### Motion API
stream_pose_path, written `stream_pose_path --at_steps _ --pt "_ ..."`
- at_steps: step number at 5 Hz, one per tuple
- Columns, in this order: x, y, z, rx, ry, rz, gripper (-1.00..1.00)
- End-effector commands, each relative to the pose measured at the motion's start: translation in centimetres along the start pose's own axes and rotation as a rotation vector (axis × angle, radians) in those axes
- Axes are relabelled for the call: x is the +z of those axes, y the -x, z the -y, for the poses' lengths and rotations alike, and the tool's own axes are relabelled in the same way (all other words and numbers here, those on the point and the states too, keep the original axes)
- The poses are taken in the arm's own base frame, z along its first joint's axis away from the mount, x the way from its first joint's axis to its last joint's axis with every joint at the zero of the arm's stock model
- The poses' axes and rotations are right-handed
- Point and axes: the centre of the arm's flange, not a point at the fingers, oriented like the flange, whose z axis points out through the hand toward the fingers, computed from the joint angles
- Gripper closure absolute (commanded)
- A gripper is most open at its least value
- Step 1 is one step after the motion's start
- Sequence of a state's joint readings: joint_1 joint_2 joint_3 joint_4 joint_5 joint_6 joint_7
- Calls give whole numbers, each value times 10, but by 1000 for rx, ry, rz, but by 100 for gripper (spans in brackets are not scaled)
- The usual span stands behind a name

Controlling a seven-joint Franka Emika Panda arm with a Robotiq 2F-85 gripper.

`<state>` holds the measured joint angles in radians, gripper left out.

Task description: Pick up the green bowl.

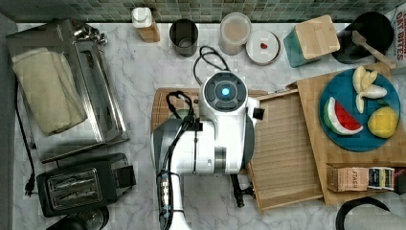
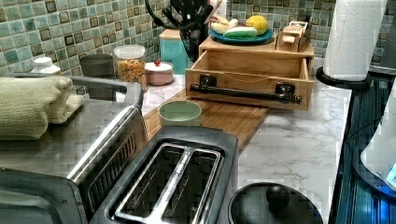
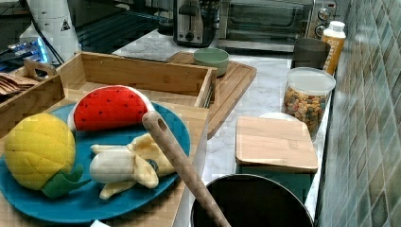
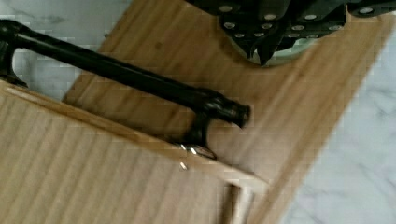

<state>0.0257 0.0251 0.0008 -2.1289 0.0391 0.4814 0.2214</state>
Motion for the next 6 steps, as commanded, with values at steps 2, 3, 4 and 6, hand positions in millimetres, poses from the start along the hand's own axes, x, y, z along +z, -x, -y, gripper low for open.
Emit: stream_pose_path --at_steps 2,3,4,6 --pt "25 73 -6 -19 -79 -13 -100" --pt "44 78 -14 -18 -79 -11 -100" --pt "57 87 -19 -16 -123 -48 -100" --pt "70 98 -4 67 -131 -70 -100"
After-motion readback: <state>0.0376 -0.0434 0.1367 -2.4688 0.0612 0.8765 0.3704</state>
